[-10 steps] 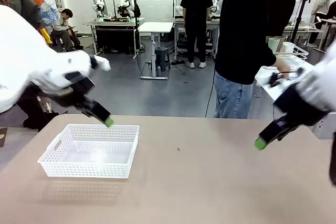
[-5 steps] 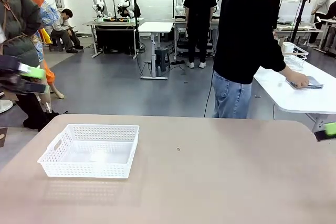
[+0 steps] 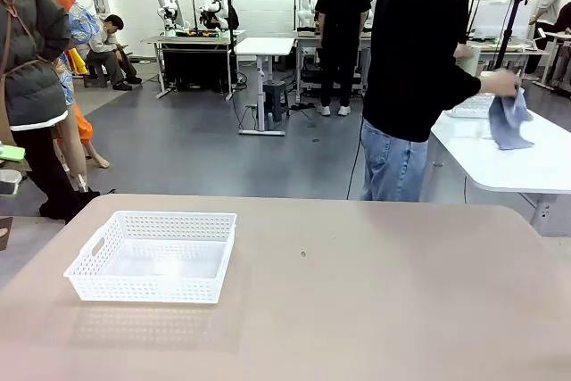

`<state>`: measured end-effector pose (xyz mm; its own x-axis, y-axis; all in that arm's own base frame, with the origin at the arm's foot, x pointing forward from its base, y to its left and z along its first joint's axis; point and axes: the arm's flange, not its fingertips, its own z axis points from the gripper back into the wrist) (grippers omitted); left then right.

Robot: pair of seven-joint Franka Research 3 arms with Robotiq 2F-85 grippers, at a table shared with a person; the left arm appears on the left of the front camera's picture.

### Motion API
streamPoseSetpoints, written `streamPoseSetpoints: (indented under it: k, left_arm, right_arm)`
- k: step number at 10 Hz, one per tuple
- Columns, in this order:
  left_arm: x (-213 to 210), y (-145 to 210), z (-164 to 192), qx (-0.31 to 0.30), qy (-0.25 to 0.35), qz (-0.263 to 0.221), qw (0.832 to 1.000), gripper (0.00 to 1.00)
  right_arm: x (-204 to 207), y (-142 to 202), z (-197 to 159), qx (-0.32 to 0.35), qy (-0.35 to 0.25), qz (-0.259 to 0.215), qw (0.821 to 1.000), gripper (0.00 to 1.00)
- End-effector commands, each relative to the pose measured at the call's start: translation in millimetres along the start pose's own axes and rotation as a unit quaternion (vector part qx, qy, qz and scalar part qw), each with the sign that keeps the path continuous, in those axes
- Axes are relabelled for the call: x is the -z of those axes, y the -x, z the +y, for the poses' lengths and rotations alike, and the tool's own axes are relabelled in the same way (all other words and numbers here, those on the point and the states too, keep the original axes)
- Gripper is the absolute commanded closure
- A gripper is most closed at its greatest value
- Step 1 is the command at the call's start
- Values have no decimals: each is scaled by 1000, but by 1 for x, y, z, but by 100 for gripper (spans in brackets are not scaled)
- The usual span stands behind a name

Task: Clean and organize the cups into the basket.
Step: Pick up the Organizing basket and move it to the center of the table, then pick up the Reusable plastic cup from the right side of the table and place it inside the Organizing basket.

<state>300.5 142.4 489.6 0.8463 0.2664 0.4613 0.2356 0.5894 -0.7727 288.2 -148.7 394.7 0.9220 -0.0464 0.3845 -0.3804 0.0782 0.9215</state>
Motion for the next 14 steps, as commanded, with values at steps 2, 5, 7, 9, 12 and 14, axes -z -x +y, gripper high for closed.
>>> streamPoseSetpoints:
  k: [2,5,7,9,12,14]
  left_arm:
    - [-27,21,1,-12,23,-18,1000,0]
    - [-45,30,14,-22,125,68,990,0]
    - [-44,31,23,-36,120,95,988,0]
    - [-38,40,10,-41,133,76,987,0]
    - [-38,40,10,-41,133,76,987,0]
    - [-38,40,10,-41,133,76,987,0]
  right_arm:
    - [-40,20,4,16,61,-62,996,0]
    - [-71,53,13,9,91,-86,992,0]
    - [-77,62,19,4,109,-85,990,0]
    - [-87,57,17,20,97,-96,990,0]
    - [-87,57,17,20,97,-96,990,0]
    - [-87,57,17,20,97,-96,990,0]
